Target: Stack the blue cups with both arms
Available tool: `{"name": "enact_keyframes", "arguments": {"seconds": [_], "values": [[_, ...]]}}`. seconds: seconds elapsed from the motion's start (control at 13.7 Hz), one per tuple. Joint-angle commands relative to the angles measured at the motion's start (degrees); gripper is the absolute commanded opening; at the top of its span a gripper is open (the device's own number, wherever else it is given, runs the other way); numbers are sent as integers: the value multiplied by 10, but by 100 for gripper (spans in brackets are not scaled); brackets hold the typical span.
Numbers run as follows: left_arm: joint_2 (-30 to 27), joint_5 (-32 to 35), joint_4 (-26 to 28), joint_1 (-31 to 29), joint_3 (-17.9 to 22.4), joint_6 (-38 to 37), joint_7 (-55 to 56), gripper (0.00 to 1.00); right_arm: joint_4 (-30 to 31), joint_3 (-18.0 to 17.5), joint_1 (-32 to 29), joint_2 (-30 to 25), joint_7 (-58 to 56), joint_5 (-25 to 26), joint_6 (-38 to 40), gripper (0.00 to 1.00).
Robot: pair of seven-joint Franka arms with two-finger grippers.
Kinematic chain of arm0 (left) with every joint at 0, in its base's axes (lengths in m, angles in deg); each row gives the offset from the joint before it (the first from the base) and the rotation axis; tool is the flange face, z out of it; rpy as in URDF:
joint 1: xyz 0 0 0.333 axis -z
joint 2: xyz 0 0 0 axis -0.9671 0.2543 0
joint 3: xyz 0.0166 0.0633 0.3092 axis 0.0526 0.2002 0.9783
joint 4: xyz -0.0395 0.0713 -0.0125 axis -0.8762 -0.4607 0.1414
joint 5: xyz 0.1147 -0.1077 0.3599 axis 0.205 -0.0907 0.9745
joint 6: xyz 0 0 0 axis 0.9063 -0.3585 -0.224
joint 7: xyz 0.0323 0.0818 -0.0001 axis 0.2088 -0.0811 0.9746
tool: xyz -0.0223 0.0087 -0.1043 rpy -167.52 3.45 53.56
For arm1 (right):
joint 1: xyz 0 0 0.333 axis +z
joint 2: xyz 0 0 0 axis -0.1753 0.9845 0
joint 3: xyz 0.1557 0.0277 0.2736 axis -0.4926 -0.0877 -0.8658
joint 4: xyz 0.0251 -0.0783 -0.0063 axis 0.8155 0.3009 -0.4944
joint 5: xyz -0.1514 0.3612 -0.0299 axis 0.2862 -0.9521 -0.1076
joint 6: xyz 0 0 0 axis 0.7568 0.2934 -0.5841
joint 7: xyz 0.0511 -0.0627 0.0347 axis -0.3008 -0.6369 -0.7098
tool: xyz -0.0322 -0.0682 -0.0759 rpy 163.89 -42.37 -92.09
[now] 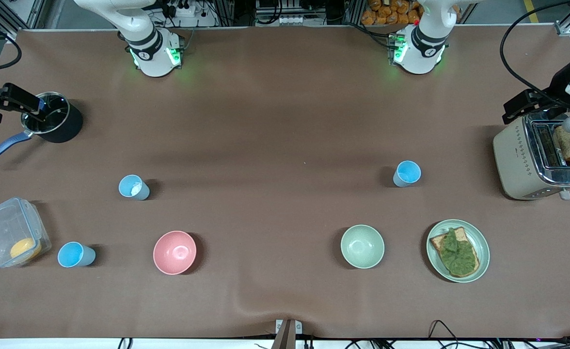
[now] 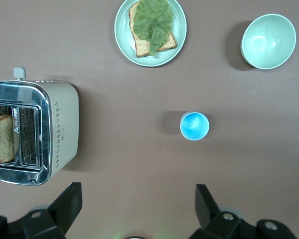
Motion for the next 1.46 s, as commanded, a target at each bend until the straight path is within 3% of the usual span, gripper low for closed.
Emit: {"name": "enact_keyframes", "arguments": {"seconds": [0.0, 0.37, 0.95, 1.1, 1.39], "values": [[-3, -8, -4, -7, -4, -5, -6, 100, -11, -6, -12, 29, -1, -9, 8, 100], [-3, -1, -6, -7, -2, -5, -8, 100, 10, -8, -2, 73, -3, -11, -37, 100], [-3, -1, -4, -7, -2, -6, -7, 100, 271, -9, 18, 82, -54, -10, -338, 100], [-3, -1, -4, -7, -2, -6, -3, 100, 305, -10, 33, 84, -48, -11, -368, 100], [-7, -1, -7, -5, -7, -7, -5, 100, 318, -10, 44, 136, -42, -97, -421, 100]]}}
